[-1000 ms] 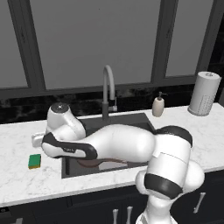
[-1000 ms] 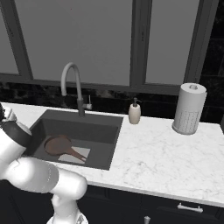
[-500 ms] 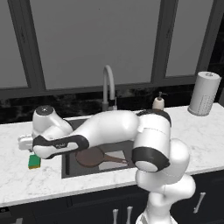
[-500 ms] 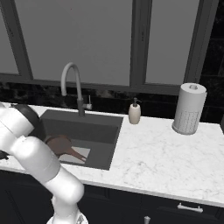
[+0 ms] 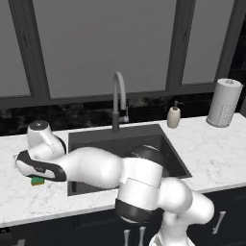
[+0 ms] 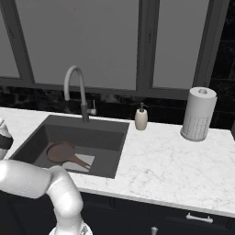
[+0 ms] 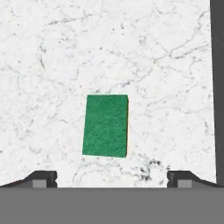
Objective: Pick the pan and sponge and place them into the sink. Then turn on the water.
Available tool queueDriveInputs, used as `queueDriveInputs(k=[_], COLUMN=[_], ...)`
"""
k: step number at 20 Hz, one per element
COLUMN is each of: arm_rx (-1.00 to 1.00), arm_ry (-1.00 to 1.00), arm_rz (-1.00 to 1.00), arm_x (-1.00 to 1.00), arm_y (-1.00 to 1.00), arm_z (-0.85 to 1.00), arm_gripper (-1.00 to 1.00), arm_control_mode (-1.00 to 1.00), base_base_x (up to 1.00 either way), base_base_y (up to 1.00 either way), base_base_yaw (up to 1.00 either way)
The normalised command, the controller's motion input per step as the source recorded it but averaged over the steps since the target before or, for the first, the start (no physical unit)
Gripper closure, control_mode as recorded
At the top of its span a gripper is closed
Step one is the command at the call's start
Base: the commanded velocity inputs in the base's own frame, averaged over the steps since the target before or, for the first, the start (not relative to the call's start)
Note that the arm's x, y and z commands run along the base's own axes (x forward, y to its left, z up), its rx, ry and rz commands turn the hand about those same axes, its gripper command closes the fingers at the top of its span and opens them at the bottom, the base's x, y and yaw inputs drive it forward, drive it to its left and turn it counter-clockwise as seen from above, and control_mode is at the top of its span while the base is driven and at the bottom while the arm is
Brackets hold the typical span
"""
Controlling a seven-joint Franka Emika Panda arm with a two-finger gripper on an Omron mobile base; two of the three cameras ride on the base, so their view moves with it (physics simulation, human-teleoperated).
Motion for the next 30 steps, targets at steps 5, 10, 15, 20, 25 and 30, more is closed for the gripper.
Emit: queueDriveInputs(k=[5, 10, 15, 20, 25, 30], arm_rx=[-0.05, -0.02, 0.0, -0.01, 0.0, 0.0], arm_ry=[0.02, 0.0, -0.01, -0.04, -0.09, -0.05], arm_rz=[-0.02, 0.0, 0.0, 0.01, 0.05, 0.07], arm_x=[0.12, 0.0, 0.0, 0.14, 0.33, 0.35], arm_y=[0.04, 0.0, 0.0, 0.0, 0.02, 0.21], arm_z=[-0.32, -0.25, -0.27, -0.36, -0.3, -0.1], arm_gripper=[-1.0, -1.0, -1.0, -1.0, -1.0, -1.0], arm_control_mode=[-1.0, -1.0, -1.0, -1.0, -1.0, -1.0], base_base_x=[0.0, 0.0, 0.0, 0.0, 0.0, 0.0], base_base_y=[0.0, 0.0, 0.0, 0.0, 0.0, 0.0], base_base_yaw=[0.0, 0.0, 0.0, 0.0, 0.0, 0.0])
